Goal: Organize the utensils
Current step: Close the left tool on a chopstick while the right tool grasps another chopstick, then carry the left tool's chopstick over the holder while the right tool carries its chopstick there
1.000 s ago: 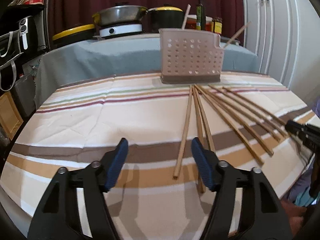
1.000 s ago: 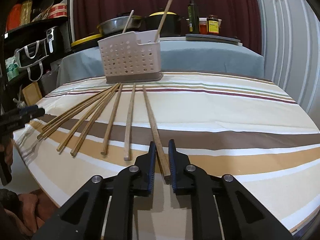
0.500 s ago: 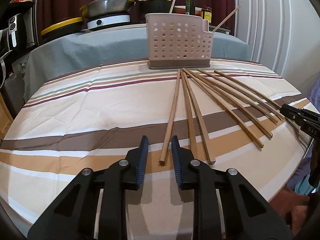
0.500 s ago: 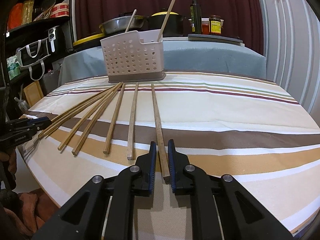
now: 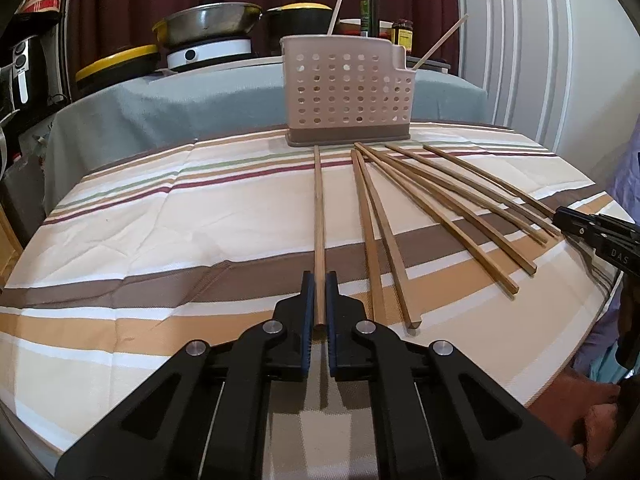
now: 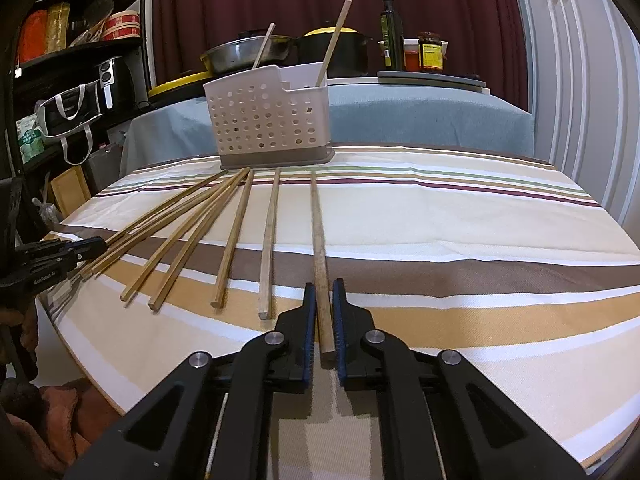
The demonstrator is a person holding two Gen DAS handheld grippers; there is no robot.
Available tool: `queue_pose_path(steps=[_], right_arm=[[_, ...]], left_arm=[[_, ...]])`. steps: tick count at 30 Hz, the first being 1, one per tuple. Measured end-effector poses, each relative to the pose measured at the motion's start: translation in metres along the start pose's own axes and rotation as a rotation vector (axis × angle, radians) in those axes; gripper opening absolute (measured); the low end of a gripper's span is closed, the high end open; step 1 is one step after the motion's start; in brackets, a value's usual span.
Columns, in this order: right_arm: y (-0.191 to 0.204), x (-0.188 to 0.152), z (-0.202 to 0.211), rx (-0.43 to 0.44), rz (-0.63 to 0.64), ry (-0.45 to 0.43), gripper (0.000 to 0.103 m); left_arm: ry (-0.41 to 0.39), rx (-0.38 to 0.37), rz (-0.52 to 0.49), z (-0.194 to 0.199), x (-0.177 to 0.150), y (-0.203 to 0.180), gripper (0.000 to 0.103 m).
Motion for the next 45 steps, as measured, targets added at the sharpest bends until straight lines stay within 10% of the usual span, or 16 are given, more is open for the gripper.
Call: queue_pose_path(steps=[31,45], right_arm=[[0.021,0.11,0.088,-0.035,0.032,-0.249,0.007],[0.014,0.153,0.066,-0.027,0.047,-0.27,0.007]], left_arm=[[-0.288,0.05,0.068,0.125,0.11,0.026,0.006],[-0.305,0.044,0.096,0.1,0.16,0.045,0.006]])
Point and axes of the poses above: each gripper's, at about its wrist camera, not at the fingertips, and z roughly against the way its jaws point, y to its left, x to its top, the point moved 8 cm from there along -z, roughly the way its jaws point, and after that the axes turned 2 degrees about -z, right-handed, at the moved point
